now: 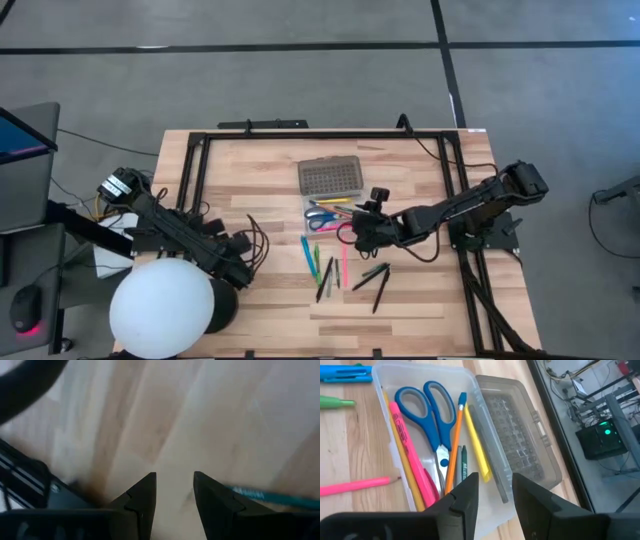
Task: Pick & place school supplies into a supply box
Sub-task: Put the green crayon into the supply box
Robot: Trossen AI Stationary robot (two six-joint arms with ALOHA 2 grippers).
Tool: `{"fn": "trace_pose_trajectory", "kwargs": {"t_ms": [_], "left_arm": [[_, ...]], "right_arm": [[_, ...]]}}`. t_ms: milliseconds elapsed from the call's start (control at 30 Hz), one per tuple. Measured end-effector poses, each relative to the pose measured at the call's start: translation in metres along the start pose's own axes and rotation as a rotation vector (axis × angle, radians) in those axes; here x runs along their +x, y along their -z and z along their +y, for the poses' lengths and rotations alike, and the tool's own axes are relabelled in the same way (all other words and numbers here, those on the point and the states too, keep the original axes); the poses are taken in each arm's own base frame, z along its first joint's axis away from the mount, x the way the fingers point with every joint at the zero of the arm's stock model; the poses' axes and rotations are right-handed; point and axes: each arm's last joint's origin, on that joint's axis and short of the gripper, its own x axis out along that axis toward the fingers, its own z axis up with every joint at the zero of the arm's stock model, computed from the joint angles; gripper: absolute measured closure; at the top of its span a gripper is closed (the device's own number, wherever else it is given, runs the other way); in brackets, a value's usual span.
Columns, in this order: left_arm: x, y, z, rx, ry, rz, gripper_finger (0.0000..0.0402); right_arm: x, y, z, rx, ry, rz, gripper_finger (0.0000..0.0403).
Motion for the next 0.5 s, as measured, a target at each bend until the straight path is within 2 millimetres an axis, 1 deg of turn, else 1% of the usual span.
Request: {"fn": "trace_pose_trajectory", "kwargs": {"t_ms": [267, 500], "left_arm": [[-0.0003, 0.0037, -0.002, 0.016, 0.072, 0.124, 0.0276], [0.0002, 0.0012, -0.0069, 0.051, 0.121, 0.104, 0.0276]], "right_arm": [[0.0, 0.0, 0.0, 0.001, -0.001, 0.0, 0.0292], [0.0001, 0.0, 0.0001, 0.001, -0.002, 0.0, 0.0292]]}}
